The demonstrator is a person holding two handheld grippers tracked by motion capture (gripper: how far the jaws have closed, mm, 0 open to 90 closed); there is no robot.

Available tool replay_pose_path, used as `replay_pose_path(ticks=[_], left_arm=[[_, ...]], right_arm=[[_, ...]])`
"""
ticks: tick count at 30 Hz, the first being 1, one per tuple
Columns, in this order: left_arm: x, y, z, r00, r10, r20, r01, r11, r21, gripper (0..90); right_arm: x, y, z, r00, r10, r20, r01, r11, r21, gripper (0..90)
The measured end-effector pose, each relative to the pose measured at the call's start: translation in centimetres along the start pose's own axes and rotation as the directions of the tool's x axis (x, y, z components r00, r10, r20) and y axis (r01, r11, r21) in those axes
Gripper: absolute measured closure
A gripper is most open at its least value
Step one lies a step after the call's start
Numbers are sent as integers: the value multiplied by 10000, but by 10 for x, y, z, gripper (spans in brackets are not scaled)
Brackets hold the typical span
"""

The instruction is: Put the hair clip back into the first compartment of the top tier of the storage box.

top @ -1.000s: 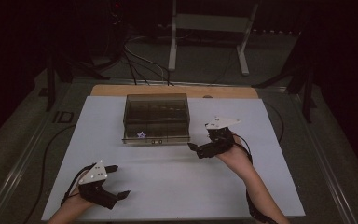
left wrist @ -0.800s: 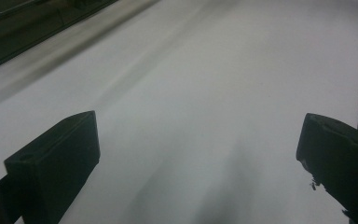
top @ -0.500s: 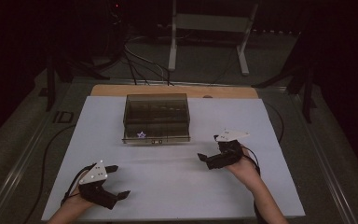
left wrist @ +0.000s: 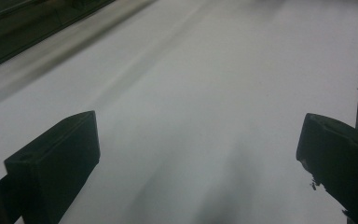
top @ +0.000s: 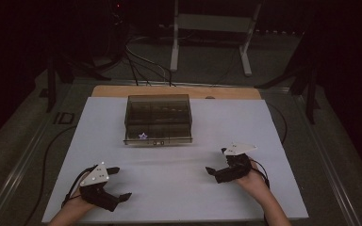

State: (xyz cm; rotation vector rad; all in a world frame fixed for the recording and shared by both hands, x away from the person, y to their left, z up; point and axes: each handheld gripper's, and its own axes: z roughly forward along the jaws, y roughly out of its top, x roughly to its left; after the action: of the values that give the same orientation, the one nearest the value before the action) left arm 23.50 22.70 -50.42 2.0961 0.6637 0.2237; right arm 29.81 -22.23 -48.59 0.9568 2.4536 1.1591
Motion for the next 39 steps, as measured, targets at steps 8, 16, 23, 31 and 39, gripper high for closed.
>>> replay_pose_path(ticks=[8, 16, 23, 31, 39], left_arm=[[0, 0, 0, 10000, 53, 7, -53, 10000, 0, 3], [-1, 1, 0, 10000, 53, 19, -53, 10000, -4, 3], [-1, 1, 0, 10000, 42, 20, -42, 10000, 0, 3], [-1, 1, 1, 10000, 33, 45, -33, 10000, -3, 3], [-1, 0, 1, 10000, 62, 56, -63, 10000, 50, 3]], right_arm=[[6, -19, -14, 9996, -17, -277, 17, 10000, 19, 41], [8, -37, -30, 9997, 171, -178, -169, 9998, 130, 41], [10, -51, -42, 9996, 282, 5, -282, 9996, 93, 41], [10, -61, -48, 9988, 492, 71, -492, 9988, -14, 41], [8, -57, -36, 9993, 298, 235, -298, 9996, -20, 41]])
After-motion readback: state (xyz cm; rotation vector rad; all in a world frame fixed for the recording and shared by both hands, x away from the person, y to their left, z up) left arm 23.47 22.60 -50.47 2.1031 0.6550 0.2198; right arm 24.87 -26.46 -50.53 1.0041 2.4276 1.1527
